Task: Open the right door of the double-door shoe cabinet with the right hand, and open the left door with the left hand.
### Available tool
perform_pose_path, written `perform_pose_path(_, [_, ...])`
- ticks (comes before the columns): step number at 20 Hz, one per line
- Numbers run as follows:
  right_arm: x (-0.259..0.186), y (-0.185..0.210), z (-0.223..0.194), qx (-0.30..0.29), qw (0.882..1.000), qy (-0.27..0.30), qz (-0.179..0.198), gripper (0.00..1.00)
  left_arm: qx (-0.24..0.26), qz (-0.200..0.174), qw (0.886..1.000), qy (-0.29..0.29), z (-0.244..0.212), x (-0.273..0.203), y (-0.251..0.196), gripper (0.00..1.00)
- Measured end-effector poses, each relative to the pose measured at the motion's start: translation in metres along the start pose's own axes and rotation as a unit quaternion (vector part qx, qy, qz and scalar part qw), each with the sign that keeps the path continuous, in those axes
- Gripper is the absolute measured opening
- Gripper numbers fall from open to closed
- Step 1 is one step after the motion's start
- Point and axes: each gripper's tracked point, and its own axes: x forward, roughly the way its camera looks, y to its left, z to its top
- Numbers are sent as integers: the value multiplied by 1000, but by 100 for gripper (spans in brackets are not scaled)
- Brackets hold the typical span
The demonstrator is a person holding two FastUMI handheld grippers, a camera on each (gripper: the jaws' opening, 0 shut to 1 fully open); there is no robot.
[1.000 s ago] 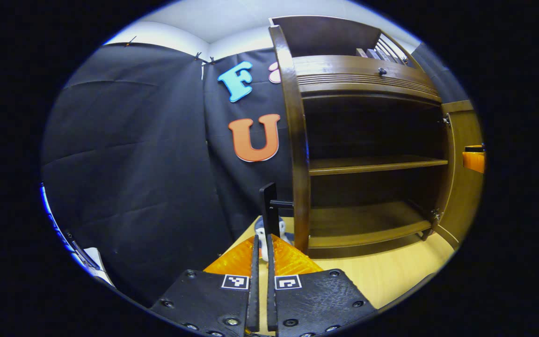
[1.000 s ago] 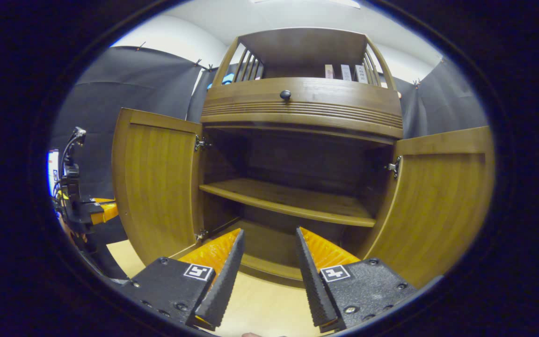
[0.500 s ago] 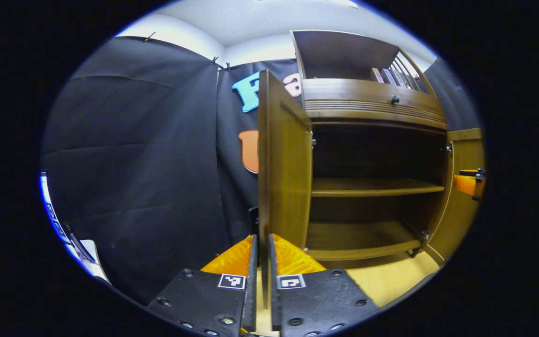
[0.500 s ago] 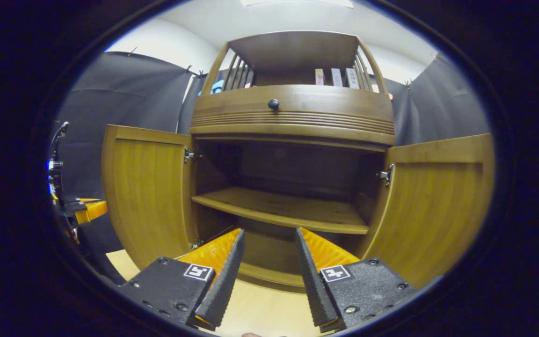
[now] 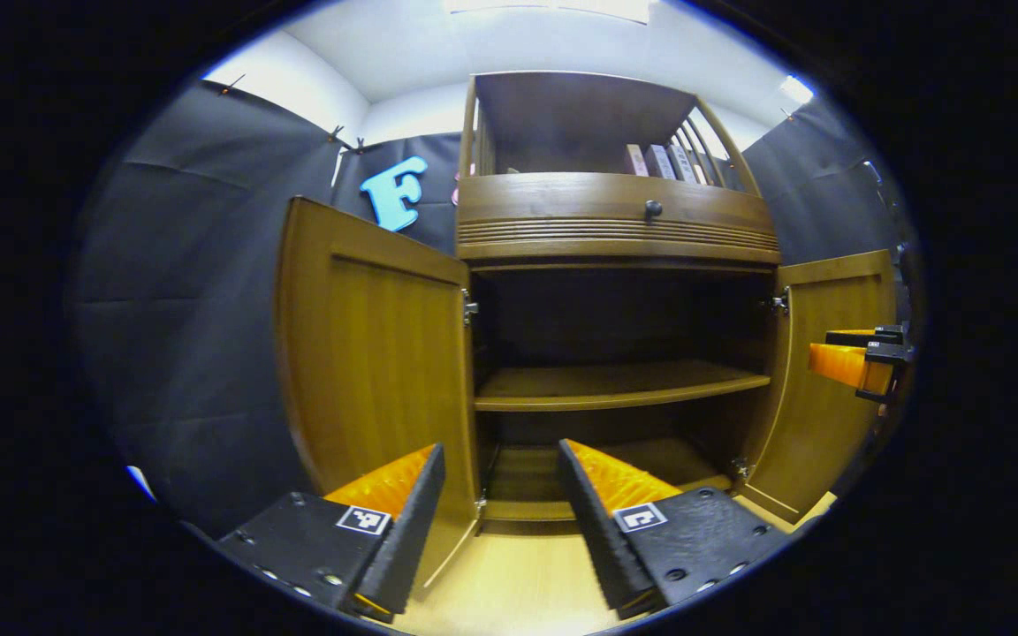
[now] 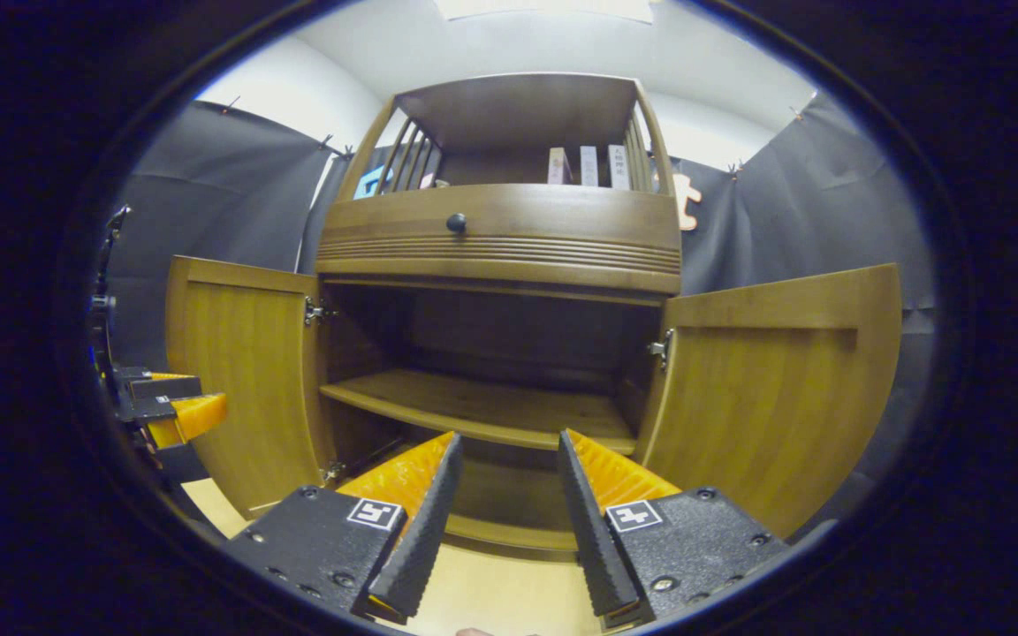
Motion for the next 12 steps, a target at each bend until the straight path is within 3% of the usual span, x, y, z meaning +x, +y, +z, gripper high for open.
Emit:
perform_pose_path(1, [-2,-4,2,0,1000,-1,-3,71,5,-3,1000,-4,4,1,-3,86])
perform_pose_path(2, [-3,-7,4,-1,1000,-3,-5,71,10,-7,1000,-11,7,0,-4,88])
perform_pose_path(3, [-4,-12,6,-1,1000,-6,-8,71,13,-11,1000,-17,10,0,-6,83])
perform_pose_path(4, [-6,-14,9,-1,1000,-10,-10,75,14,-14,1000,-19,11,0,-9,90])
perform_pose_path(5, [-6,-17,12,0,1000,-14,-12,71,14,-14,1000,-20,10,-1,-9,92])
perform_pose_path(6, [-7,-21,14,-1,1000,-17,-14,71,13,-16,1000,-21,11,-2,-13,84])
perform_pose_path(7, [-7,-24,16,-2,1000,-19,-18,75,12,-18,1000,-22,12,-2,-16,85])
perform_pose_path(8, [-7,-28,17,-4,1000,-21,-20,75,12,-19,999,-23,14,0,-17,100])
perform_pose_path(9, [-8,-31,18,-4,1000,-22,-22,75,11,-21,999,-25,16,1,-18,85])
perform_pose_path(10, [-9,-34,19,-3,999,-23,-24,71,12,-22,999,-26,16,2,-19,85])
perform_pose_path(11, [-9,-37,20,-1,999,-24,-25,75,14,-23,999,-28,17,2,-20,85])
perform_pose_path(12, [-9,-40,20,0,999,-24,-27,75,17,-25,999,-29,17,1,-22,100])
